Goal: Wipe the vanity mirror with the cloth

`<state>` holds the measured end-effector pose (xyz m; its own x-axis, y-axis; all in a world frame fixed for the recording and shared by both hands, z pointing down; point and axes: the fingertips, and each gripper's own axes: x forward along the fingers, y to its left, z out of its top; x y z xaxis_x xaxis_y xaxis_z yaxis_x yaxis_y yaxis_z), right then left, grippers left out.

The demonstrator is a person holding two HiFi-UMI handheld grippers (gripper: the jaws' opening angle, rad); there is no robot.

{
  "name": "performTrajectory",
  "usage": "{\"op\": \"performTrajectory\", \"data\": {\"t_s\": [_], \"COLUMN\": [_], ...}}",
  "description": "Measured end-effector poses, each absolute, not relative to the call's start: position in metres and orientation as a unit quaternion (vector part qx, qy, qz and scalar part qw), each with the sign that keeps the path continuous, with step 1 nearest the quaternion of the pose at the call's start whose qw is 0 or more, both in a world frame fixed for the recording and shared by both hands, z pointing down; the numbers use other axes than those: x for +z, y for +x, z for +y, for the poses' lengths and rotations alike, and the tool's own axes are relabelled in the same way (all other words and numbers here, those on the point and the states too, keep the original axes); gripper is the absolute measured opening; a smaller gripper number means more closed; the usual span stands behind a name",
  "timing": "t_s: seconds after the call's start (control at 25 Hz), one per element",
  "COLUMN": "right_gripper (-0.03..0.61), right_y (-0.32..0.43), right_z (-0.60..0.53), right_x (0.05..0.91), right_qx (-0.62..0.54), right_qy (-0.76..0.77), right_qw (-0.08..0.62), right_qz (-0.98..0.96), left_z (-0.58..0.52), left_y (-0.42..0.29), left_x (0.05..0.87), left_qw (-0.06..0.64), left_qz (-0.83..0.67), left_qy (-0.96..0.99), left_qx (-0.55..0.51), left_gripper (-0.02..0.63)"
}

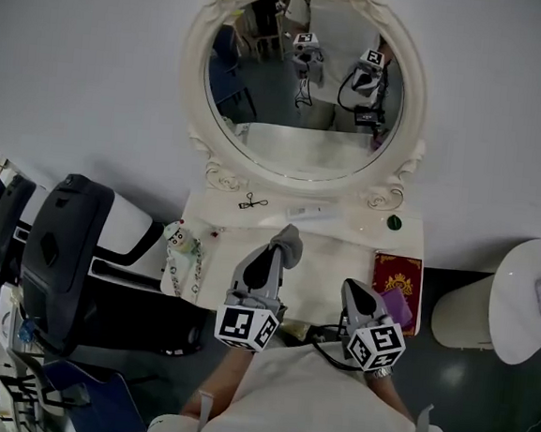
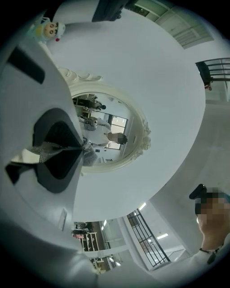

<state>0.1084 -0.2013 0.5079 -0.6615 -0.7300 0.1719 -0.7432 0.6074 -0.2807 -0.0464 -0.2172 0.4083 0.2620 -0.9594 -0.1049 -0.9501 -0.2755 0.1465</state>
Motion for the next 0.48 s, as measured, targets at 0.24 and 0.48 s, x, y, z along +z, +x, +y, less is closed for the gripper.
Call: {"op": "performTrajectory", "data": {"t_s": [0.24,0.48], "right_gripper": [0.008,0.008], "right_y": [0.107,0.127], "right_z": [-0.224,-0.244], "right_x": [0.5,0.483], "right_qx": [0.162,0.144], "right_qy": [0.416,0.458], "right_qw": [0.015,-0.004], "right_qz": [-0.895,-0.877], "left_z": [-0.29,-0.351], "left_y": [-0.038,-0.027], "left_x": [0.339,0.263], "left_qw": [-0.009,-0.031], "left_qz": [-0.572,-0.541], "left_qy": [0.815,0.835], "left_qx": [-0.094,-0.097], "left_gripper": [0.021,0.021]}}
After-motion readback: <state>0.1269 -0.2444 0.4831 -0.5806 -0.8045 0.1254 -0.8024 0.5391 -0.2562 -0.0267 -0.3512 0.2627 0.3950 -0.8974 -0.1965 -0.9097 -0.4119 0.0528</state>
